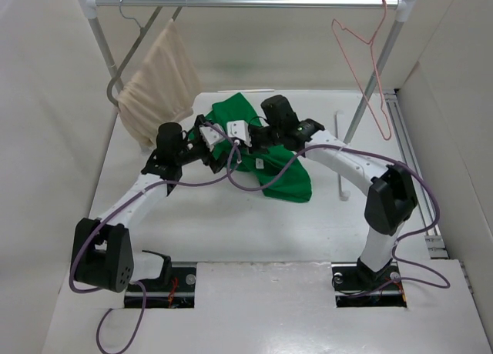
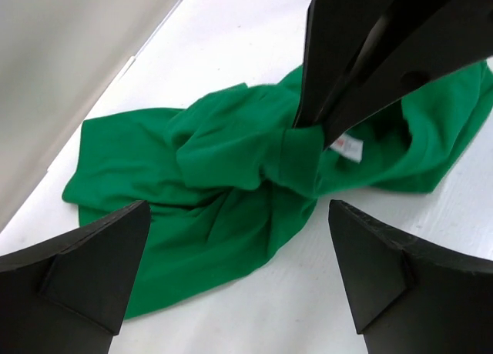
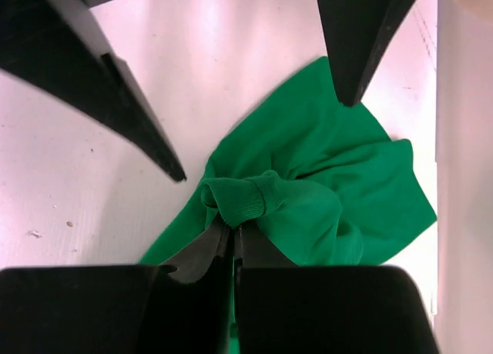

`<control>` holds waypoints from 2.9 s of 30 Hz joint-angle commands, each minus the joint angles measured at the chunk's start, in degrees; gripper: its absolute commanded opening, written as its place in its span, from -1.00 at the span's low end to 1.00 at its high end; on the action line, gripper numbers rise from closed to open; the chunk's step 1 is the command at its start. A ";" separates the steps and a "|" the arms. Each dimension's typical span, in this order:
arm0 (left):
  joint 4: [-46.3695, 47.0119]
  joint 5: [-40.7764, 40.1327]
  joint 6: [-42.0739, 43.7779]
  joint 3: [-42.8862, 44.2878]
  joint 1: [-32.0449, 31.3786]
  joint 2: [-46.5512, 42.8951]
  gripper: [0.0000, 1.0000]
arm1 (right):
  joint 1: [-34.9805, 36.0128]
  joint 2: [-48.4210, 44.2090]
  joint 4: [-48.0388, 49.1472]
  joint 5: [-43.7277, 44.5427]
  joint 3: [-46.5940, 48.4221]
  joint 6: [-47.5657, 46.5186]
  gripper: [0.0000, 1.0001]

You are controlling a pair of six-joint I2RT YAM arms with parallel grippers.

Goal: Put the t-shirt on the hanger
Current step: Grab the tshirt from the pile

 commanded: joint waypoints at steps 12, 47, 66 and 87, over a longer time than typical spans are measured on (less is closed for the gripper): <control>7.61 4.83 -10.14 1.89 -3.19 3.80 0.53 | 2.19 -3.02 0.70 -1.76 0.96 1.61 -1.00; 3.41 -5.18 -8.13 8.93 -11.63 16.90 -1.00 | -2.81 -5.31 1.31 0.61 -2.91 5.47 -1.00; -7.40 -5.17 -0.48 11.22 -11.10 15.85 -0.45 | -7.12 -3.55 4.12 7.82 1.13 10.40 -1.00; 8.58 -12.09 -14.19 9.11 -13.20 16.98 0.67 | -4.49 -5.22 2.98 6.23 -1.07 11.46 -1.00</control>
